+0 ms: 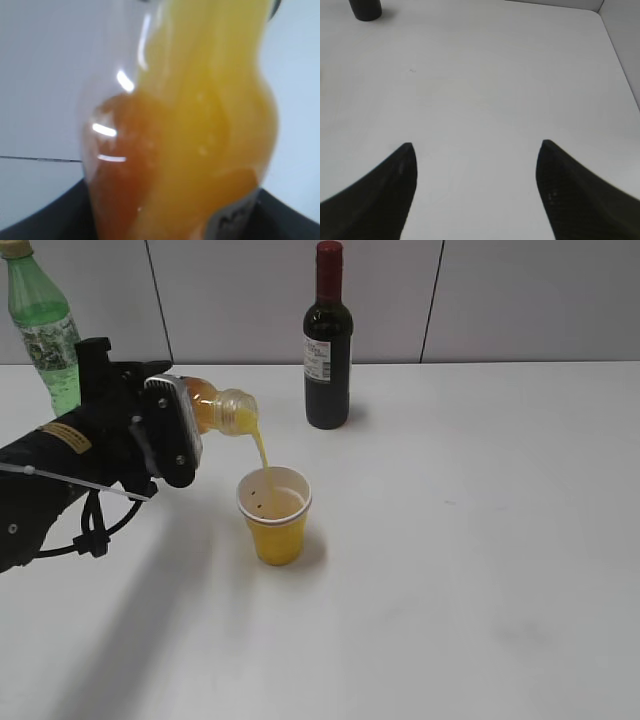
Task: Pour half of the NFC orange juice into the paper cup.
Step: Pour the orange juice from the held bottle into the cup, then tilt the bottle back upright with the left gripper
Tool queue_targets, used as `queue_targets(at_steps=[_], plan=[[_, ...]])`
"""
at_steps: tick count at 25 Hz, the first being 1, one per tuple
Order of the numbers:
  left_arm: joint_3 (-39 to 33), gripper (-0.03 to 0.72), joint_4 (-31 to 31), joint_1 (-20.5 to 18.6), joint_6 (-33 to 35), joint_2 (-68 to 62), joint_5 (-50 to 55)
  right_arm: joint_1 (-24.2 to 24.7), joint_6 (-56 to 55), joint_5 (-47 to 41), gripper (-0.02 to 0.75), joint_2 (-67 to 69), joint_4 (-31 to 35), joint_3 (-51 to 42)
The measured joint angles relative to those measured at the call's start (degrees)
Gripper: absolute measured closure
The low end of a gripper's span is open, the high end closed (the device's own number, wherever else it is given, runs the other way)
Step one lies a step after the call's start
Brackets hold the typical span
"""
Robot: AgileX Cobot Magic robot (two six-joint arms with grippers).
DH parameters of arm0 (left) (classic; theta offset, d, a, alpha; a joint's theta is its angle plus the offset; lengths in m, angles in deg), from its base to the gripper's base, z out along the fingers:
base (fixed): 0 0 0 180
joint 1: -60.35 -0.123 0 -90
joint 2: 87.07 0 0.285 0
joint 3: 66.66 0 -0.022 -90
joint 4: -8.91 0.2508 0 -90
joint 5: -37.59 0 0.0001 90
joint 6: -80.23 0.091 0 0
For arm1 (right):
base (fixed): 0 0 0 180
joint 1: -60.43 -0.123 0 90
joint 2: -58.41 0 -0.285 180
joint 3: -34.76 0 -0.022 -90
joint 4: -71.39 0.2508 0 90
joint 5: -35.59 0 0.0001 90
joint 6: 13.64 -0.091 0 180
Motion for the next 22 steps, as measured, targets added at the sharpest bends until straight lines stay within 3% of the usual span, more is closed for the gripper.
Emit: queue_targets(at_steps=[22], plan=[[0.0, 0.216, 0.0, 0.0, 3.2, 0.0, -0.4, 0.0, 0.1, 0.0, 0.174, 0.0, 0.0, 0.0]])
